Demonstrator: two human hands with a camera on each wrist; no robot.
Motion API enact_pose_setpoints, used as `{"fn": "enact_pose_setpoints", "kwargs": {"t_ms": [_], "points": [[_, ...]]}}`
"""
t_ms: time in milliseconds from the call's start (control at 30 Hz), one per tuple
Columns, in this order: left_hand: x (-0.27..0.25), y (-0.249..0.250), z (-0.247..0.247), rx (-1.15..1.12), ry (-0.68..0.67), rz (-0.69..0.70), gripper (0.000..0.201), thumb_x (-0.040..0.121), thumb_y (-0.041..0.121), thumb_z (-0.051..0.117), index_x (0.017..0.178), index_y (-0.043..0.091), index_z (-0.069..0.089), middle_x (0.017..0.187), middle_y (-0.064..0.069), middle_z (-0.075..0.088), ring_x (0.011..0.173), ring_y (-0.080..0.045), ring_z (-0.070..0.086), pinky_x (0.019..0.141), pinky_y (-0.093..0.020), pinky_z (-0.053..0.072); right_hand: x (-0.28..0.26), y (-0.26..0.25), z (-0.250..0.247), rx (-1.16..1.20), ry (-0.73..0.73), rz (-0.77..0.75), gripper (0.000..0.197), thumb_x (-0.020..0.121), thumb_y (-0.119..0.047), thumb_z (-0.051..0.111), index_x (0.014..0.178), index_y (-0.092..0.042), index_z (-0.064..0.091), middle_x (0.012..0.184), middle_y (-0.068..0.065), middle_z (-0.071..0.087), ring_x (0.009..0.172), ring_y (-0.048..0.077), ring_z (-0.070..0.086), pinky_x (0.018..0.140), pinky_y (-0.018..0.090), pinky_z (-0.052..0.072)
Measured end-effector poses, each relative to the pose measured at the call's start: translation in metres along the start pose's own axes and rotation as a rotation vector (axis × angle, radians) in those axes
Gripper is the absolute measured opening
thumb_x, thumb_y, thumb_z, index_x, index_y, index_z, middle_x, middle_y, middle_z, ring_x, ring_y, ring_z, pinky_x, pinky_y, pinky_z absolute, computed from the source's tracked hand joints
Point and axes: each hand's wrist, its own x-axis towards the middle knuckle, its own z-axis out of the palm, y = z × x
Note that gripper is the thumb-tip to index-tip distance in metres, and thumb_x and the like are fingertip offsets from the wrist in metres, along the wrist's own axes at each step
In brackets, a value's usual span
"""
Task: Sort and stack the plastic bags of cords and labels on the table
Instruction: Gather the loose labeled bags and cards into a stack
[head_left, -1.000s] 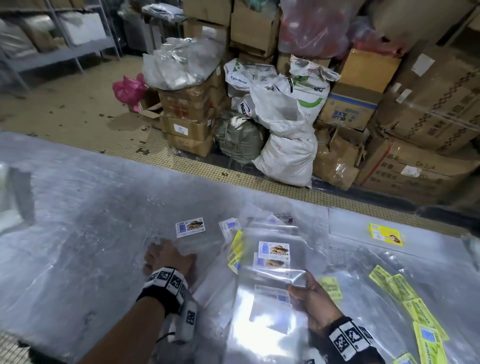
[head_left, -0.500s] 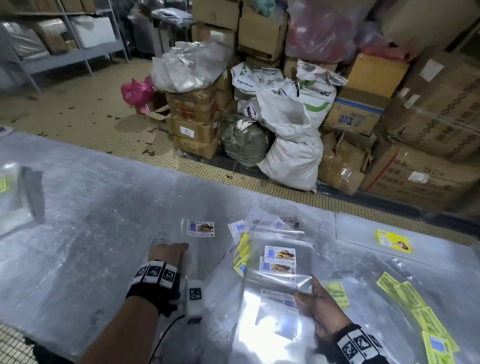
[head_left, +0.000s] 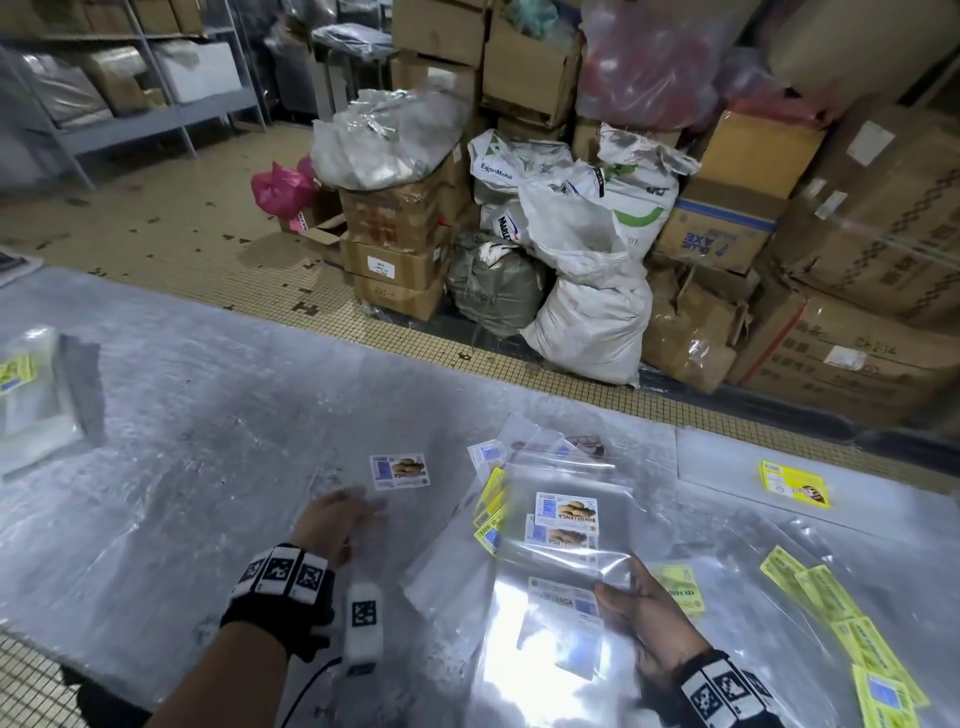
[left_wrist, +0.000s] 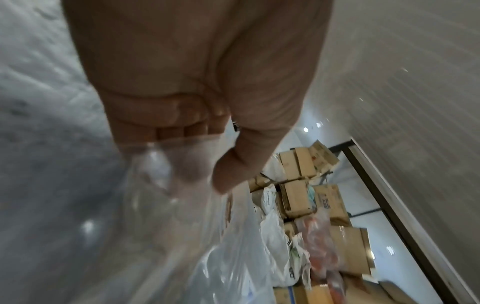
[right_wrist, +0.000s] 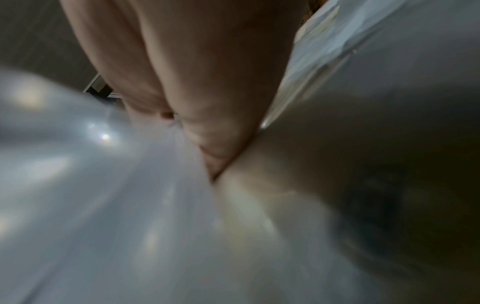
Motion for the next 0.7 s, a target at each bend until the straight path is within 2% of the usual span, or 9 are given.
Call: {"fn": "enact_pose_setpoints", "kwargs": {"t_ms": [67,133,200,300,400,467,500,600,700], "points": [[-0.004,0.0,0.0,0.052,-0.004,0.006,0.012,0.091,0.002,0.06,0.093,0.012,0.066,0.077,-0.012,0.063,0.051,-0.021,0.056,0.049,-0.021,0.043,0.001,0.0,0.0,-0.017,-0.007,0.003,0.042,0.089,0.014,0.057,0.122,-0.011,0.057,0.101,0.009,0.077,0.091,0.029,0.074,0.073,0.033,0.058],[-0.005,-0.003,0.002,0.197,-0.06,0.098,0.025,0.089,-0.002,0.062,0.103,0.019,0.059,0.091,-0.017,0.066,0.061,-0.023,0.061,0.054,-0.027,0.048,0.001,0.001,0.0,-0.016,0.002,0.005,0.045,0.089,0.014,0.058,0.126,-0.01,0.056,0.111,0.015,0.074,0.098,0.033,0.072,0.079,0.037,0.058],[-0.004,-0.005,0.003,0.27,-0.102,0.157,0.046,0.082,-0.007,0.068,0.112,0.025,0.052,0.095,-0.022,0.065,0.066,-0.026,0.061,0.054,-0.032,0.047,0.0,0.001,0.0,-0.008,0.01,0.018,0.042,0.089,0.015,0.056,0.122,-0.011,0.058,0.111,0.015,0.074,0.093,0.029,0.074,0.071,0.032,0.06],[-0.008,0.001,0.006,0.216,-0.129,0.17,0.06,0.086,-0.015,0.054,0.124,0.03,0.041,0.1,-0.021,0.067,0.07,-0.026,0.063,0.057,-0.042,0.055,-0.008,-0.005,0.007,0.005,-0.015,0.014,0.047,0.09,0.016,0.055,0.129,-0.009,0.055,0.102,0.009,0.076,0.09,0.029,0.073,0.068,0.028,0.059],[-0.019,0.007,0.012,0.006,-0.175,0.068,0.044,0.097,-0.001,0.045,0.119,0.036,0.041,0.103,-0.013,0.07,0.065,-0.024,0.064,0.069,-0.048,0.057,-0.023,-0.019,0.021,0.093,-0.012,-0.024,0.058,0.091,0.02,0.048,0.142,-0.008,0.044,0.09,-0.009,0.063,0.106,0.028,0.063,0.075,0.027,0.051],[-0.024,0.011,0.014,0.011,-0.17,0.082,0.036,0.098,-0.001,0.039,0.122,0.026,0.041,0.11,-0.015,0.067,0.068,-0.031,0.066,0.067,-0.045,0.056,-0.037,-0.031,0.034,0.163,-0.031,-0.039,0.06,0.091,0.022,0.045,0.147,0.0,0.037,0.107,-0.013,0.049,0.122,0.038,0.053,0.075,0.029,0.045],[-0.026,0.015,0.016,0.04,-0.153,0.11,0.039,0.095,-0.007,0.038,0.123,0.021,0.041,0.114,-0.016,0.066,0.071,-0.034,0.067,0.064,-0.042,0.056,-0.034,-0.029,0.032,0.166,-0.034,-0.037,0.058,0.091,0.023,0.045,0.144,0.0,0.04,0.107,-0.009,0.056,0.114,0.038,0.059,0.071,0.028,0.05],[-0.038,0.034,0.017,0.153,-0.129,0.273,0.047,0.088,-0.017,0.036,0.12,0.017,0.044,0.115,-0.013,0.065,0.079,-0.031,0.071,0.059,-0.035,0.056,-0.018,-0.014,0.015,0.1,-0.024,-0.017,0.04,0.09,0.023,0.046,0.12,-0.001,0.049,0.082,0.004,0.075,0.075,0.026,0.07,0.053,0.023,0.056],[-0.053,0.06,0.016,0.19,-0.185,0.419,0.049,0.089,-0.017,0.038,0.121,0.019,0.043,0.113,-0.012,0.067,0.082,-0.03,0.072,0.067,-0.04,0.059,-0.007,-0.004,0.004,0.085,-0.049,-0.002,0.048,0.088,0.022,0.05,0.127,-0.005,0.053,0.099,0.014,0.076,0.087,0.033,0.074,0.069,0.035,0.06]]}}
